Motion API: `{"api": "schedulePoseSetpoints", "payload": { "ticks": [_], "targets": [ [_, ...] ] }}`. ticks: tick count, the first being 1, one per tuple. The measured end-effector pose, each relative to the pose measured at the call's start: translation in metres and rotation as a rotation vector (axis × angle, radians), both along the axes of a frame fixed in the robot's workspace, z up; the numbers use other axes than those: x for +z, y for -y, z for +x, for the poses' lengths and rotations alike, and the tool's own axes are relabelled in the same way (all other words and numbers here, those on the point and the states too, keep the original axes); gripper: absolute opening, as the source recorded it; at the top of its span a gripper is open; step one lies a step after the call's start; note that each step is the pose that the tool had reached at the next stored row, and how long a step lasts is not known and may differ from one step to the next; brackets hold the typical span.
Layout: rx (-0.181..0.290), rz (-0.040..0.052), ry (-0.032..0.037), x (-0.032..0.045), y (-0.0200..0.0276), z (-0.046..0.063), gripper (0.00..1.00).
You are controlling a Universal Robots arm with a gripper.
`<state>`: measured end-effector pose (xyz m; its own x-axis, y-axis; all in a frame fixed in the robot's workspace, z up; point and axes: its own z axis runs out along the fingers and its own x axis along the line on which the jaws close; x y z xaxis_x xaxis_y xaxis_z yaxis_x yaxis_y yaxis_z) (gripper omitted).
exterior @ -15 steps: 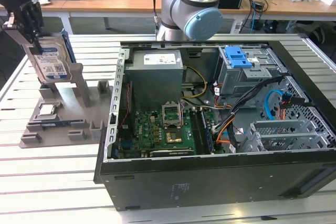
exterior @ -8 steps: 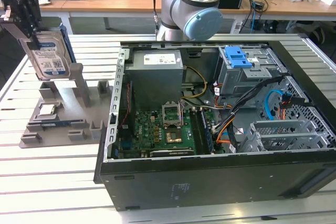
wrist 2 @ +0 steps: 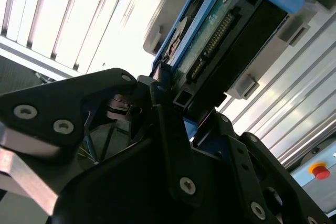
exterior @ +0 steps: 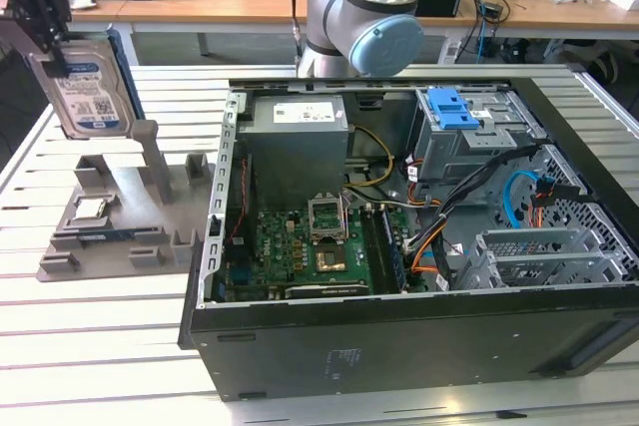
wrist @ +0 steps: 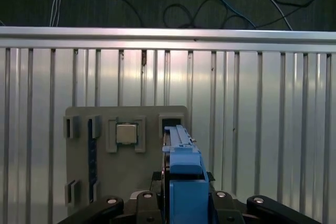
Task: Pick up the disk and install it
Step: 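Pick up the disk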
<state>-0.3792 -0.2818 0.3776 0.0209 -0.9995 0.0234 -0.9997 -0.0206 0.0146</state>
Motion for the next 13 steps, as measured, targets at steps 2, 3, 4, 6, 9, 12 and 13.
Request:
{"api": "schedulePoseSetpoints", "payload": {
  "ticks": [2, 3, 4, 6, 9, 12, 13],
  "targets": [
    [0.0, 0.0, 0.0, 0.0042, -0.0002, 0.0, 0.36],
    [0.0, 0.0, 0.0, 0.0074, -0.0003, 0.0, 0.36],
    [0.0, 0.0, 0.0, 0.0091, -0.0004, 0.0, 0.36],
    [0.0, 0.0, 0.0, 0.013, -0.0005, 0.0, 0.36],
    [0.0, 0.0, 0.0, 0.0213, -0.0008, 0.0, 0.36],
    [0.0, -0.0001, -0.0001, 0.0277, -0.0011, 0.0, 0.36],
    [0.0, 0.0, 0.0, 0.0293, -0.0011, 0.0, 0.36]
  ]
}}
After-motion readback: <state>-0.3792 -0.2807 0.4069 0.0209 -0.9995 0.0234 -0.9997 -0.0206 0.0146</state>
